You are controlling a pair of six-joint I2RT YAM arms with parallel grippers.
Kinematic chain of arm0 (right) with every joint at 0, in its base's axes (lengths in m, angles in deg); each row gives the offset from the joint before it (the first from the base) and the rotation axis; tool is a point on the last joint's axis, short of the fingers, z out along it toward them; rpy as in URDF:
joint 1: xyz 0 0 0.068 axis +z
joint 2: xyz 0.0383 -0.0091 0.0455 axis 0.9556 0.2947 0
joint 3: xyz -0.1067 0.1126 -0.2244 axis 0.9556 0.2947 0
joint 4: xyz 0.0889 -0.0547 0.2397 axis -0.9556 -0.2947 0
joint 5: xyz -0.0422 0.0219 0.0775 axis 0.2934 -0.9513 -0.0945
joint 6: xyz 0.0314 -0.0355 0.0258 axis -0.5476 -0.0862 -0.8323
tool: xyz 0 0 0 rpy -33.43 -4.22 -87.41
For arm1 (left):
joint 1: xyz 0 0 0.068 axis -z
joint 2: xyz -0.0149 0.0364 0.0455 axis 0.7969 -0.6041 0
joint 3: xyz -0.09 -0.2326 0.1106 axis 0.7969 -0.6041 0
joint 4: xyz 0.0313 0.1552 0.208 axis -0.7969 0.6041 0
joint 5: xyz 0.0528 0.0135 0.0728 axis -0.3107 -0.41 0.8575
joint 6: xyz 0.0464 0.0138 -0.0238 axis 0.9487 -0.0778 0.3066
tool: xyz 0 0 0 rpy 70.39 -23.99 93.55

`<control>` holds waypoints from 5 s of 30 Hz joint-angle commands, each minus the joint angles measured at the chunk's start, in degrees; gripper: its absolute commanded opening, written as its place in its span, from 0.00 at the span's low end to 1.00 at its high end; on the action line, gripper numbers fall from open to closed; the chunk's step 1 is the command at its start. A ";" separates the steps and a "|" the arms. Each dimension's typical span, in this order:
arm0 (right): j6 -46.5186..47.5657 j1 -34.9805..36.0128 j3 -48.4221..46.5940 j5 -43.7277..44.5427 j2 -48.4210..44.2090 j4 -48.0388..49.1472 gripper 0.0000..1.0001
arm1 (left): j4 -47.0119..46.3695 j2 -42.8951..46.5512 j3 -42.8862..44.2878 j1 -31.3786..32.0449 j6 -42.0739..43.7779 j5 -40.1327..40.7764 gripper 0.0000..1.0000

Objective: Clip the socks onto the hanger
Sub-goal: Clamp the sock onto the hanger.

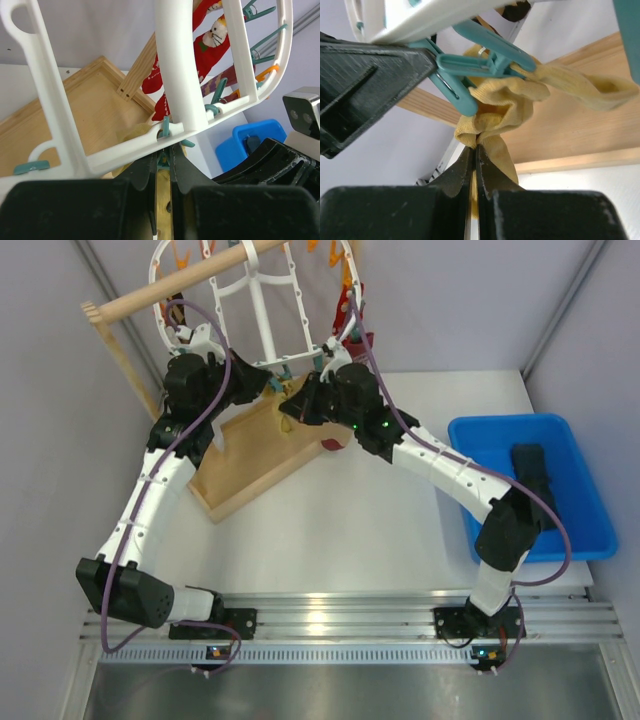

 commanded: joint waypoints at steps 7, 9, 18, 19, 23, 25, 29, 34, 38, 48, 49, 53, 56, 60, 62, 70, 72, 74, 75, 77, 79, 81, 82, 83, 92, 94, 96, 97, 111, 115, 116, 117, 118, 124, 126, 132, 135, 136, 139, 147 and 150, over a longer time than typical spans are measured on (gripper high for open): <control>2.61 1.00 -4.72 0.09 0.24 3.56 0.00 | -0.81 -1.65 -0.52 1.27 1.00 -3.07 0.00; 3.05 1.00 -4.02 -0.18 -0.11 3.74 0.00 | -0.72 -1.74 -0.52 1.27 1.00 -2.81 0.00; 14.47 4.16 0.46 0.87 -2.22 5.06 0.00 | -1.16 -1.83 -0.52 1.27 0.12 -2.72 0.00; 16.13 4.16 0.46 1.22 -2.04 5.06 0.00 | -1.16 -1.74 -0.52 1.27 0.21 -2.63 0.00; 18.78 4.16 0.11 2.19 -2.22 7.25 0.00 | -0.98 -1.74 -0.52 1.27 0.47 -3.16 0.00; 19.48 4.16 -0.24 2.46 -2.39 7.78 0.00 | -0.72 -1.74 -0.60 1.27 0.73 -3.07 0.00; 19.05 3.81 -0.51 2.99 -2.39 7.61 0.00 | -0.72 -1.56 -0.52 1.27 0.82 -3.07 0.00; 18.34 2.76 1.08 2.72 -2.74 8.13 0.00 | -0.89 -1.21 -0.52 1.27 0.73 -3.42 0.00; 18.70 2.40 0.56 2.55 -2.83 8.40 0.00 | -0.63 -1.04 -0.96 1.27 0.91 -3.42 0.00; 19.66 2.23 0.46 2.90 -3.62 8.31 0.00 | -0.63 -1.13 -0.52 1.27 0.73 -3.42 0.00; 19.84 2.14 1.25 2.98 -3.71 8.05 0.00 | -0.63 -1.21 -0.43 1.27 0.73 -3.34 0.00; 21.07 2.14 2.92 3.60 -4.41 7.35 0.00 | -0.54 -1.04 -0.34 1.18 0.65 -3.42 0.00; 22.30 2.23 4.33 3.78 -4.94 7.08 0.00 | -0.63 -1.04 -0.26 1.18 0.38 -3.42 0.00; 22.65 2.40 4.95 4.57 -5.12 7.61 0.00 | -0.28 -1.30 -0.25 1.18 0.56 -4.04 0.00; 22.83 2.32 4.25 4.74 -5.03 7.78 0.00 | -0.10 -1.39 -0.34 1.18 0.73 -4.13 0.00; 22.74 2.23 2.05 5.01 -4.94 7.87 0.00 | 0.42 -2.00 0.27 1.18 1.17 -4.39 0.00; 22.74 2.23 2.05 5.35 -5.12 7.78 0.00 | 0.86 -2.09 0.36 1.18 1.70 -4.21 0.00; 22.65 2.23 2.13 5.53 -5.29 8.13 0.00 | 1.30 -2.09 0.36 1.18 1.96 -4.04 0.00; 22.74 2.23 2.13 5.53 -5.38 8.13 0.00 | 1.39 -2.09 0.36 1.18 2.05 -4.04 0.00; 22.74 2.23 2.05 5.45 -5.38 8.66 0.00 | 1.48 -2.18 0.27 1.18 2.05 -3.95 0.00; 22.74 2.23 1.78 5.27 -5.47 8.84 0.00 | 1.74 -2.27 0.27 1.18 2.23 -3.78 0.00; 22.39 2.23 1.43 4.92 -5.56 9.01 0.00 | 2.18 -2.44 0.45 1.18 2.58 -3.60 0.00; 22.30 2.14 1.26 4.75 -5.64 9.01 0.00 | 2.18 -2.62 0.54 1.18 2.75 -3.60 0.00; 22.21 2.23 1.25 4.48 -5.82 9.36 0.00 | 2.18 -2.53 0.54 1.18 2.76 -3.42 0.00; 22.74 2.31 -0.06 3.16 -4.77 10.16 0.00 | 2.53 -2.97 0.80 1.27 2.84 -4.30 0.00; 22.91 2.32 -0.50 3.07 -4.50 10.24 0.00 | 2.62 -2.97 0.80 1.27 2.93 -4.21 0.00; 23.44 2.32 -0.50 2.99 -4.33 10.42 0.00 | 2.80 -2.79 0.89 1.27 2.93 -4.39 0.00; 23.53 2.32 -0.50 3.07 -4.33 10.51 0.00 | 2.89 -2.71 0.89 1.27 2.93 -4.39 0.00; 24.59 1.17 1.60 3.43 -6.17 10.77 0.00 | 2.27 0.45 0.98 0.74 2.93 -6.67 0.48; 24.93 0.38 3.10 3.07 -7.23 10.77 0.00 | 1.57 2.83 0.19 -0.14 3.37 -8.95 0.50; 25.11 -0.23 3.80 2.81 -7.75 10.68 0.00 | 0.96 4.14 -0.34 -0.31 4.24 -10.96 0.51; 25.20 -0.23 4.15 2.72 -7.84 10.77 0.00 | 0.95 4.67 -0.60 -0.66 4.60 -11.76 0.52; 25.37 -0.49 4.50 2.46 -8.19 10.68 0.00 | 0.95 5.89 -1.04 -0.76 5.47 -12.56 0.52; 26.60 -2.52 6.44 0.97 -9.78 10.60 0.00 | 2.88 11.60 -3.58 -1.90 8.38 -13.27 0.52; 26.96 -3.13 7.14 0.53 -10.39 10.59 0.00 | 3.50 13.11 -4.38 -2.95 8.82 -13.09 0.53; 27.75 -4.45 9.51 -1.14 -11.80 10.59 0.00 | 6.31 17.07 -6.14 -5.50 9.00 -11.34 0.52; 28.36 -4.80 10.48 -1.67 -12.24 10.86 0.00 | 7.10 18.12 -7.20 -5.85 9.70 -7.91 0.51; 28.54 -4.89 10.74 -1.76 -12.32 10.86 0.00 | 7.19 18.21 -7.55 -5.85 10.22 -7.21 0.51; 28.71 -5.15 10.92 -2.64 -12.33 10.77 0.00 | 6.93 17.95 -7.72 -5.85 10.67 -2.91 0.49; 30.29 -5.42 10.66 -5.97 -11.62 10.24 0.00 | 2.80 15.75 -7.55 -5.85 11.54 -4.56 0.43; 31.35 -5.42 10.84 -7.29 -11.62 9.72 0.01 | 1.31 15.05 -7.55 -5.77 11.90 -6.14 0.41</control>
